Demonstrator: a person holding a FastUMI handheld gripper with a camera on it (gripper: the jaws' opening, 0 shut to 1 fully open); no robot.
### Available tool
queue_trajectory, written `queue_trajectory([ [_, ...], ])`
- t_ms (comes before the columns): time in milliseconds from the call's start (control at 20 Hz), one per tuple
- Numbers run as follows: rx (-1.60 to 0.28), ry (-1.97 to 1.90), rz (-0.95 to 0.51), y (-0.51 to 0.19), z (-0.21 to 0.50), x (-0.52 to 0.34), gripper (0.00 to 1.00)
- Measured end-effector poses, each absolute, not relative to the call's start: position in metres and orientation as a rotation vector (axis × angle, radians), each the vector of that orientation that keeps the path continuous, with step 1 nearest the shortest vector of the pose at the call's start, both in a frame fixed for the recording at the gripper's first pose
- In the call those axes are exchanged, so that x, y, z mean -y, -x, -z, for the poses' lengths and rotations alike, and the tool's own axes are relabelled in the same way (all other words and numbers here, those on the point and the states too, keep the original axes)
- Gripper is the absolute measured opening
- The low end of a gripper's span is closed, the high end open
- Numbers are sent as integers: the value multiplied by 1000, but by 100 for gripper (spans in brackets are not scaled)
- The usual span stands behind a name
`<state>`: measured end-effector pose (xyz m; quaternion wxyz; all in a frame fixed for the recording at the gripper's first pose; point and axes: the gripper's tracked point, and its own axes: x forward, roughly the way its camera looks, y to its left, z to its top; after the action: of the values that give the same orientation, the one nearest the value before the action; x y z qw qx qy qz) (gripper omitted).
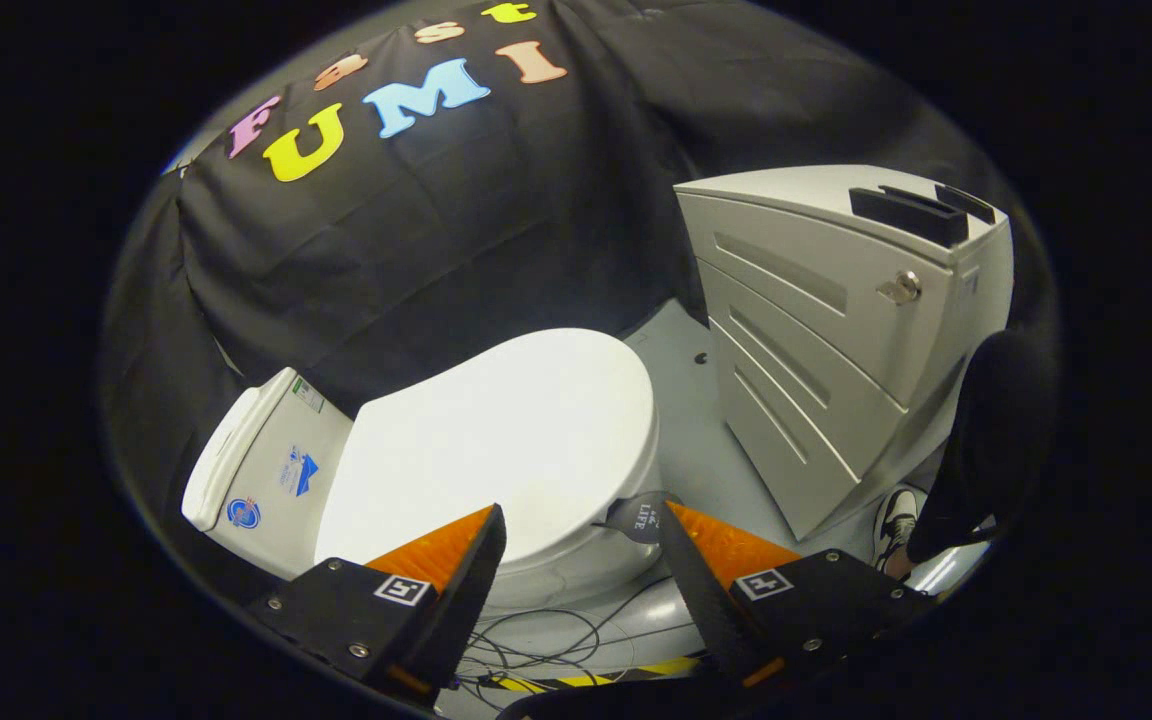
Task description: Open the toilet lid.
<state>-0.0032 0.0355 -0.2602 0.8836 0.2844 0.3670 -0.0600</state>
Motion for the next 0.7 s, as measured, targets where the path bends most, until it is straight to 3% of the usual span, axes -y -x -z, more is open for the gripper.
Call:
queue_trajectory([
  [300, -786, -724, 214, 0, 281, -15, 95],
  [700, -823, -928, 229, 1, 318, -19, 91],
])
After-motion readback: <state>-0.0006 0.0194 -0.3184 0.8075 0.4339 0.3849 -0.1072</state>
